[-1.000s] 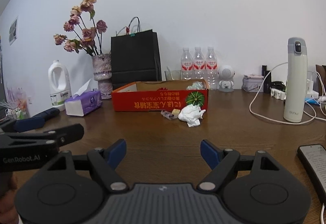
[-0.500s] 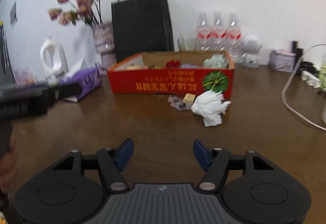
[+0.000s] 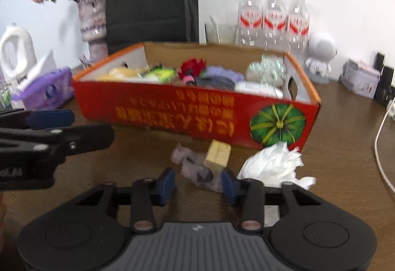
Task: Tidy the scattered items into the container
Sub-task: 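Grasp a clear wrapper piece with each tool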
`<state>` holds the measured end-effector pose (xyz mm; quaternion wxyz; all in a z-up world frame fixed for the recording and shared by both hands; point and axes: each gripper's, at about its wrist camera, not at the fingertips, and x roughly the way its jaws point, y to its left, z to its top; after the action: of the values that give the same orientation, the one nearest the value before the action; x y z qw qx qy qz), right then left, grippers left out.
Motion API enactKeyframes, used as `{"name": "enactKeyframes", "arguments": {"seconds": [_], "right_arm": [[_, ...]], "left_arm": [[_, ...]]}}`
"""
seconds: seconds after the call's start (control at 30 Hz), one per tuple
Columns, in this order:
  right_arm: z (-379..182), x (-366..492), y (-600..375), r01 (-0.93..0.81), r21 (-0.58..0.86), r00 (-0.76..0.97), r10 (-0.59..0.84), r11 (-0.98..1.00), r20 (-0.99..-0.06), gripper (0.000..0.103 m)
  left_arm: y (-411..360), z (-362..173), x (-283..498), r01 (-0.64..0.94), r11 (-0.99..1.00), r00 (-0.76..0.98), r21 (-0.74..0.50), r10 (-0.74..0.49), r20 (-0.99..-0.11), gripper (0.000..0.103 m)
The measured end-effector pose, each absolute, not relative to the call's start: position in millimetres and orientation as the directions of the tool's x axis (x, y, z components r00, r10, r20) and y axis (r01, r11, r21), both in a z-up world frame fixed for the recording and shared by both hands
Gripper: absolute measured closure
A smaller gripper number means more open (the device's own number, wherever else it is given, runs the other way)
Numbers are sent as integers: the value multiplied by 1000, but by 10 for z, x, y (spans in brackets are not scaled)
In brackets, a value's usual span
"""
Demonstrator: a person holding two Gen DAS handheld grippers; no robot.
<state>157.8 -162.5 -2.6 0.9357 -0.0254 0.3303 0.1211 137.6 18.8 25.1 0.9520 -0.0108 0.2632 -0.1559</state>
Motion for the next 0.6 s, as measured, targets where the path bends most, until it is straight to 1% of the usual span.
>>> {"name": "enactKeyframes", "arguments": {"seconds": [0.03,0.07,0.13,0.2,0.23,0.27,0.3,0.33,0.37,0.43,0.47,0.5,0.53,0.57,0.6], "right_arm": [[-31,1587,-1652,-238,33,756,207,971,-621,73],[-28,1594,-1687,-232,42,758,207,972,-619,82],[-20,1625,-1783,-213,79,754,215,974,-620,94],[-12,1636,-1881,-204,125,747,237,971,-621,97],[-9,1624,-1931,-195,140,747,239,971,-620,97],[-6,1609,-1978,-180,147,753,232,973,-615,97],[7,1581,-2025,-163,151,765,222,975,-605,97],[31,1538,-2087,-151,163,781,219,975,-585,97],[55,1492,-2153,-146,185,797,226,972,-561,97],[95,1426,-2275,-134,227,820,237,965,-521,97],[104,1404,-2313,-128,236,828,235,963,-509,97],[106,1393,-2342,-126,245,832,237,961,-501,97],[104,1402,-2360,-128,255,832,244,959,-499,97],[93,1418,-2368,-130,265,827,252,956,-502,97],[83,1435,-2367,-132,270,822,258,954,-508,97]], "left_arm": [[177,226,1406,299,949,804,-103,-308,-508,21],[151,212,1431,307,946,798,-101,-314,-514,22],[71,196,1503,342,934,784,-100,-342,-517,23],[-18,188,1583,387,916,764,-108,-384,-518,25],[-78,174,1638,409,905,748,-117,-407,-524,29],[-135,151,1696,421,899,731,-124,-417,-540,40],[-193,126,1749,418,899,714,-130,-414,-565,48],[-248,93,1808,415,899,693,-141,-413,-592,65],[-293,63,1852,414,897,675,-156,-418,-608,73],[-343,22,1894,412,894,661,-177,-426,-617,76],[-363,6,1907,409,894,658,-181,-427,-620,84],[-372,0,1910,409,893,659,-186,-430,-617,88],[-380,-9,1915,408,893,659,-191,-433,-615,88],[-381,-14,1917,408,892,658,-196,-436,-614,96],[-380,-23,1922,410,890,654,-200,-440,-615,97]]}}
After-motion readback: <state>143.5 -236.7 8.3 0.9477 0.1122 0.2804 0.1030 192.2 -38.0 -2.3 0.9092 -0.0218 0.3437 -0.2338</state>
